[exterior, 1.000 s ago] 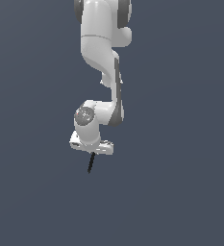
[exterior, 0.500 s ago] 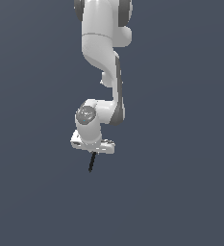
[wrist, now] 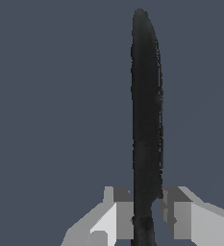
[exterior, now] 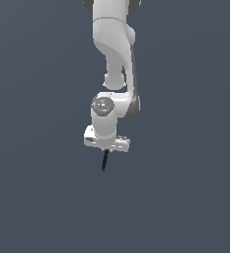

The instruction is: Pick up the object and move it to a goal position.

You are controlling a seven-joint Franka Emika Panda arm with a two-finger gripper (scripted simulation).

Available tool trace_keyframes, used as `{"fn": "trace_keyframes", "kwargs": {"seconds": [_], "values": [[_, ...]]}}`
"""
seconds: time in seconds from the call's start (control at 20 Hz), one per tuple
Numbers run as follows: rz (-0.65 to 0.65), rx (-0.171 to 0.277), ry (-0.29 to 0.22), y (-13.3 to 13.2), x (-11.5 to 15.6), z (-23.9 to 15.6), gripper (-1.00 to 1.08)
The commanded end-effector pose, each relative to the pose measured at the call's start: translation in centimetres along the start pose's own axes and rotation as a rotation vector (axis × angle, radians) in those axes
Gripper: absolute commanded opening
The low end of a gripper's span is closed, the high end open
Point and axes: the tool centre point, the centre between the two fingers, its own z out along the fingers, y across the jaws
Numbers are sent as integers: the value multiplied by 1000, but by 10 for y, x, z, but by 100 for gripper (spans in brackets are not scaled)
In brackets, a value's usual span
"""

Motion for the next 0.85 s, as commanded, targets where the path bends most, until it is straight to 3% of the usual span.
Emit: {"fn": "trace_keyframes", "kwargs": {"seconds": [0.0, 0.4, 0.8], "values": [[-1, 0, 1, -20, -9, -16, -100], [-1, 0, 1, -71, -31, -57, -100], [-1, 0, 1, -88, -37, -71, -100]]}}
